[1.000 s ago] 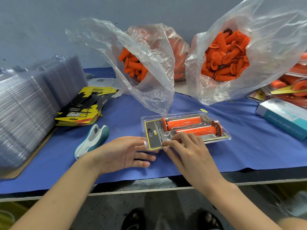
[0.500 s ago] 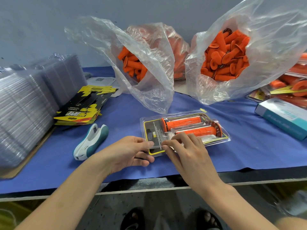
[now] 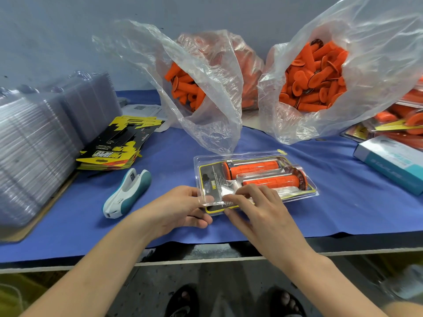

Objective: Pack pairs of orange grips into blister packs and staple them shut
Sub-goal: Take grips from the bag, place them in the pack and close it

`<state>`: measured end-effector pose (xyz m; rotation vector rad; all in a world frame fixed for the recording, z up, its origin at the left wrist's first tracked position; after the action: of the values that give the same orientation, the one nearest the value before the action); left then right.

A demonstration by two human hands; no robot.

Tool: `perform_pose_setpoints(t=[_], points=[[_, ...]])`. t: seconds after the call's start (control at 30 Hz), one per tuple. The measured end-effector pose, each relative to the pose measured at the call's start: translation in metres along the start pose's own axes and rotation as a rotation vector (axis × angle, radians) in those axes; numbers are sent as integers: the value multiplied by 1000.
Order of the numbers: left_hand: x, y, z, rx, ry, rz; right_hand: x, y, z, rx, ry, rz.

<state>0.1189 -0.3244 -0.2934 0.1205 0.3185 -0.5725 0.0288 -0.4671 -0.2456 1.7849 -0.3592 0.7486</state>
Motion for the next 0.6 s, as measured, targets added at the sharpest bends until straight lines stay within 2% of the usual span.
perform_pose_setpoints(t=[0.17,0.37,0.6], points=[[-7,1,3,-103,42,-93,1,-2,2,-10,9,-49],[-3,4,0,-224,100,-68,-1,-6,1,-85,69,-106],[2,1,2,-47,-92,61,0,-10,2,-164,122,-170]])
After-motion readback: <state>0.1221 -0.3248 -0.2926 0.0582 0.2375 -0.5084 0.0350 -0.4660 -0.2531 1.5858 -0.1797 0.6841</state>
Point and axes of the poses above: each hand's wrist, its own x-axis towards the middle knuckle, its own y-axis out of the back of the hand, z = x × y, the point moved 7 cm from there along x, towards the middle knuckle, and after that the axes turned 6 degrees about -y, right-handed, at the moved point
